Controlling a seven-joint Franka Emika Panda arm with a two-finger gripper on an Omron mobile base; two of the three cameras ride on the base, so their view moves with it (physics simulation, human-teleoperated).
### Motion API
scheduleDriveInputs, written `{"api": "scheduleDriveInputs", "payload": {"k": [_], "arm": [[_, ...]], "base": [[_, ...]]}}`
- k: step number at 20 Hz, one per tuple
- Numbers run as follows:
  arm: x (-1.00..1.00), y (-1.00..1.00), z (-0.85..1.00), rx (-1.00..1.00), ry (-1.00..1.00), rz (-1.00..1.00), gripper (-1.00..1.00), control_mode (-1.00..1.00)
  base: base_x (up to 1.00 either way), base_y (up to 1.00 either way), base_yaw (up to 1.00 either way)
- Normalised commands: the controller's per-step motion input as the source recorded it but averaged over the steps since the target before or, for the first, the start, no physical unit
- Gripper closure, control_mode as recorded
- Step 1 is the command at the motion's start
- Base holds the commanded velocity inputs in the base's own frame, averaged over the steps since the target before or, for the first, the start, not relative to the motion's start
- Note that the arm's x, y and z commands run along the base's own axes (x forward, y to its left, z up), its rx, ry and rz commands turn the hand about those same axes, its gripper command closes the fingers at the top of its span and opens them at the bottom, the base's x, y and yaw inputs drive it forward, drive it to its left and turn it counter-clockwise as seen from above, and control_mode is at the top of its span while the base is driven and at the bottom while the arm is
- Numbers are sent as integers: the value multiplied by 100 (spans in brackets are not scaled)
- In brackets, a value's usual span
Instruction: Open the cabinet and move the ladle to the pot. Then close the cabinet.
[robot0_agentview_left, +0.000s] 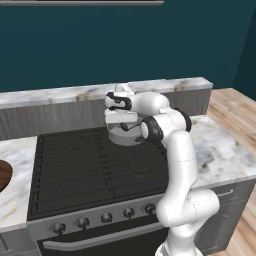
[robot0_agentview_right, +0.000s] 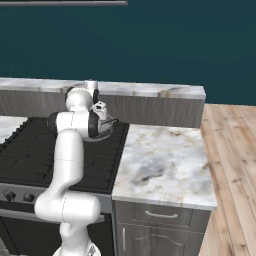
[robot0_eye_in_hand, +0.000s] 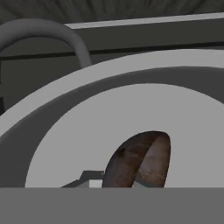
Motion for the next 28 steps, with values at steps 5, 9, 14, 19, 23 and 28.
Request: {"api": "scheduleDriveInputs", "payload": {"k": [5,9,14,19,23,28], "arm": [[5,0,-22,0,0,0,-100,-100],[-6,0,-5,0,0,0,-100,-100],[-40,0,1,0,-2,0,-100,-100],[-54,1,34,0,-10,0,-100,-100],[-55,0,81,0,-17,0,-100,-100],[-81,0,83,0,-19,0,-100,-100]], "base": [[0,0,0],[0,0,0],[0,0,0],[0,0,0],[0,0,0],[0,0,0]]}}
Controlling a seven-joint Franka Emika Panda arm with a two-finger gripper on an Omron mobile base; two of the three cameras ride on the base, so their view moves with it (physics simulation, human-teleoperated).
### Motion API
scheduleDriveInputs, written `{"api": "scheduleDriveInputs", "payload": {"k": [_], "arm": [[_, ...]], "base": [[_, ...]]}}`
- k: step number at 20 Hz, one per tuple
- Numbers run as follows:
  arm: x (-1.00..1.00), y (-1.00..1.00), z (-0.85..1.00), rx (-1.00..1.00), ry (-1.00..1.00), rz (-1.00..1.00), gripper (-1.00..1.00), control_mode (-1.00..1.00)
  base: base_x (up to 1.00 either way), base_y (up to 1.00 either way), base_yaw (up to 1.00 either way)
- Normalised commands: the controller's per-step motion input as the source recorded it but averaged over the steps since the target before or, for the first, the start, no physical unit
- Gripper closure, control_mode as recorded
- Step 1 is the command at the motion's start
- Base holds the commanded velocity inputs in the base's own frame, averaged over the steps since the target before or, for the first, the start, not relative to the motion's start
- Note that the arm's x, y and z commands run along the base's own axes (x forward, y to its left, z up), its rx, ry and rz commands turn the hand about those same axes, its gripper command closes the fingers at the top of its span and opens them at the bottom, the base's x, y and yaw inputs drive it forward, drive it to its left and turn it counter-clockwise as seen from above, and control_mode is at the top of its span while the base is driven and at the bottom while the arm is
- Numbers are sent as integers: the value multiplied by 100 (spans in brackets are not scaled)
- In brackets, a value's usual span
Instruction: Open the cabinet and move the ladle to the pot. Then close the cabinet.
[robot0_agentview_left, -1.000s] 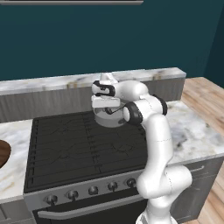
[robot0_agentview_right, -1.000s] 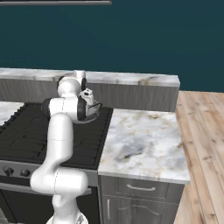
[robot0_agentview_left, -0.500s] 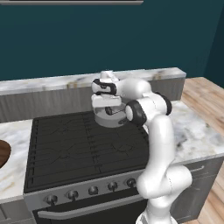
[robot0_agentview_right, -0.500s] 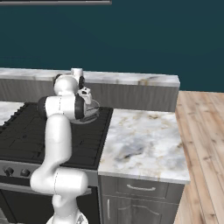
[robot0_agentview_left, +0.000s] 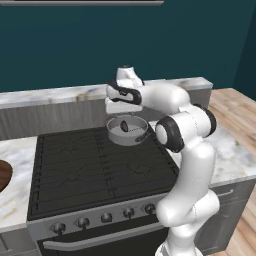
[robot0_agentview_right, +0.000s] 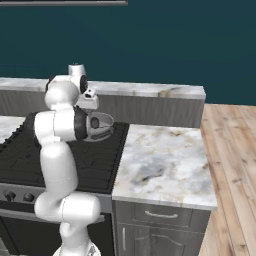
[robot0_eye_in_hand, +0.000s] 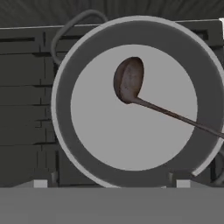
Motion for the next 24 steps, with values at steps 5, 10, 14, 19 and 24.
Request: {"api": "scheduleDriveInputs", "payload": {"k": [5,10,14,19,24], "arm": [[-100,0,82,0,-18,0,-100,-100],[-100,-2,100,0,-8,0,-100,-100],[-100,-18,96,0,-1,0,-100,-100],[-100,-38,64,0,0,0,-100,-100],[-85,-36,24,0,0,0,-100,-100]], "base": [[0,0,0],[0,0,0],[0,0,0],[0,0,0],[0,0,0]]}}
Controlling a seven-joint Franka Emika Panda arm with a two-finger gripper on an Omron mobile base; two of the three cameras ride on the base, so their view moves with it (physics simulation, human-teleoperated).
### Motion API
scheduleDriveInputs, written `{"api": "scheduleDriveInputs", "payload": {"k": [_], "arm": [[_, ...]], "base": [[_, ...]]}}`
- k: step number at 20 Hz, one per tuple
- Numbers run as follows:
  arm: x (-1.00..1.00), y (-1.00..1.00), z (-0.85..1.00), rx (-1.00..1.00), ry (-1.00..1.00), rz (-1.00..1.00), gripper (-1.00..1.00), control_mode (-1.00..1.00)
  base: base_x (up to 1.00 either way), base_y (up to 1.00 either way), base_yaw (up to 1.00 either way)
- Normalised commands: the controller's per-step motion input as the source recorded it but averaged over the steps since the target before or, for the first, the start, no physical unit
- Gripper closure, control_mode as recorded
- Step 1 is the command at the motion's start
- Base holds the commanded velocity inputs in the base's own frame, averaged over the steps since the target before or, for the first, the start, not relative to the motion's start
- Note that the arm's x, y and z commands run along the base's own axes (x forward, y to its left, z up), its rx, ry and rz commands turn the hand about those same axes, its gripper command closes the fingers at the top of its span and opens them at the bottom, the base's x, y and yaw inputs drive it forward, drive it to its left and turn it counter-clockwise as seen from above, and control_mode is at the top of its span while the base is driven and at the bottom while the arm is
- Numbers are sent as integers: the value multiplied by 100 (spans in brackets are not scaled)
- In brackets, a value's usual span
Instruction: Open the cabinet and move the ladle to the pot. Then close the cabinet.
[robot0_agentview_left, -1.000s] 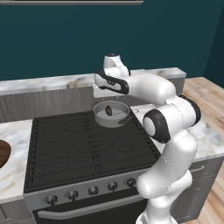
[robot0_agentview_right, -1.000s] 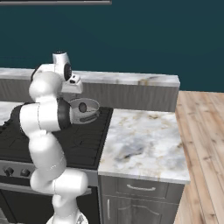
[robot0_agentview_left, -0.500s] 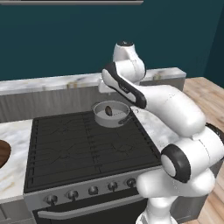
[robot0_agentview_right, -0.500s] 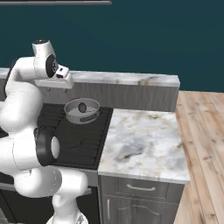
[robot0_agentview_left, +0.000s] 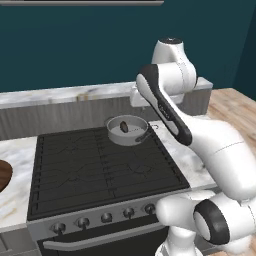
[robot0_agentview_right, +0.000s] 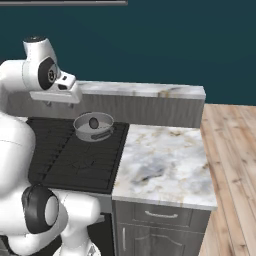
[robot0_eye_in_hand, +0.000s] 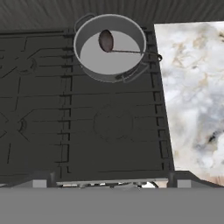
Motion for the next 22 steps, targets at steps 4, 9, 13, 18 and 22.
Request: {"api": "scheduleDriveInputs", "payload": {"k": [4,9,13,18,22], "arm": [[-71,-37,8,0,1,0,-100,-100],[-39,-21,0,0,4,1,-100,-100],[-13,-4,0,1,1,0,-100,100],[0,0,0,0,0,0,-100,100],[0,0,0,0,0,0,-100,100]], "base": [[0,0,0],[0,0,0],[-39,-8,0],[-100,-50,0],[-23,-24,-15]]}}
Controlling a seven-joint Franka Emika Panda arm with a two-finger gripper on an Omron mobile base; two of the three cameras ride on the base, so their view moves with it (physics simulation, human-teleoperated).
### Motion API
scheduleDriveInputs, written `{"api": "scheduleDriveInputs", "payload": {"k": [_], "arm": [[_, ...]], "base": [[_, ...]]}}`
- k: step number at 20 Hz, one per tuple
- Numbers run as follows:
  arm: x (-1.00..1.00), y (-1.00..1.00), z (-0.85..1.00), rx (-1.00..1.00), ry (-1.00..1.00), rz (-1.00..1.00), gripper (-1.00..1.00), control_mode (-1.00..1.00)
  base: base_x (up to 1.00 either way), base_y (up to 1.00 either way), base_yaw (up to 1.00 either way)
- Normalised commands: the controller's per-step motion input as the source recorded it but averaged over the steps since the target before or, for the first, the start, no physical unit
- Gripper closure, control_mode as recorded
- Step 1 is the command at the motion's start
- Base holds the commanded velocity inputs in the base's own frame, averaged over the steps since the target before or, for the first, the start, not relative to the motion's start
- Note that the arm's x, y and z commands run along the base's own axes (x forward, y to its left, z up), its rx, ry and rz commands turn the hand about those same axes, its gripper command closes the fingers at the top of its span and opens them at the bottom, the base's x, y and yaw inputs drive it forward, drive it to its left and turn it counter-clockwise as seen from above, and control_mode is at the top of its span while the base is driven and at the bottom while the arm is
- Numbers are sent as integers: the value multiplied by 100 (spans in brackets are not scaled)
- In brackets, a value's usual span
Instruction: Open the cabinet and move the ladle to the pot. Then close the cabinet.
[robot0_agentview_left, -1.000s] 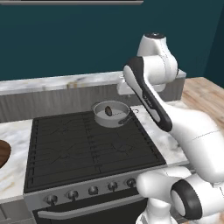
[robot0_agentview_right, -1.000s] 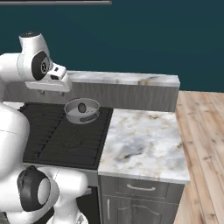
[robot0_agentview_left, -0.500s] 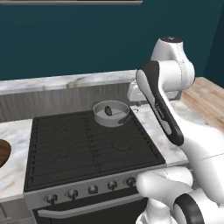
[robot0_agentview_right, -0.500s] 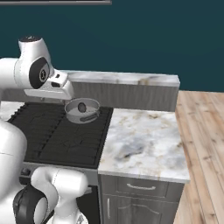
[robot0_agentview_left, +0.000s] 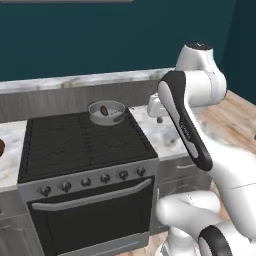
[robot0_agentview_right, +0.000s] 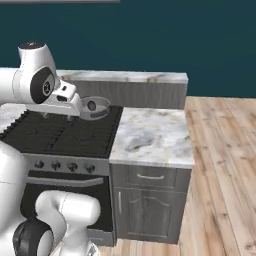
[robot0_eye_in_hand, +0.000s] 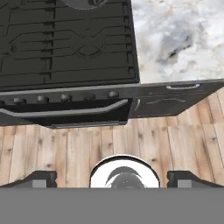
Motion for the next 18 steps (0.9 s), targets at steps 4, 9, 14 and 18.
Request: {"api": "scheduleDriveInputs", "payload": {"k": [4,9,14,18], "arm": [[0,0,0,0,0,0,-100,100],[0,0,0,0,0,0,-100,100],[0,0,0,0,0,0,-100,100],[0,0,0,0,0,0,-100,100]], "base": [[0,0,-78],[0,0,-93],[-1,-6,-93],[0,-9,-91]]}}
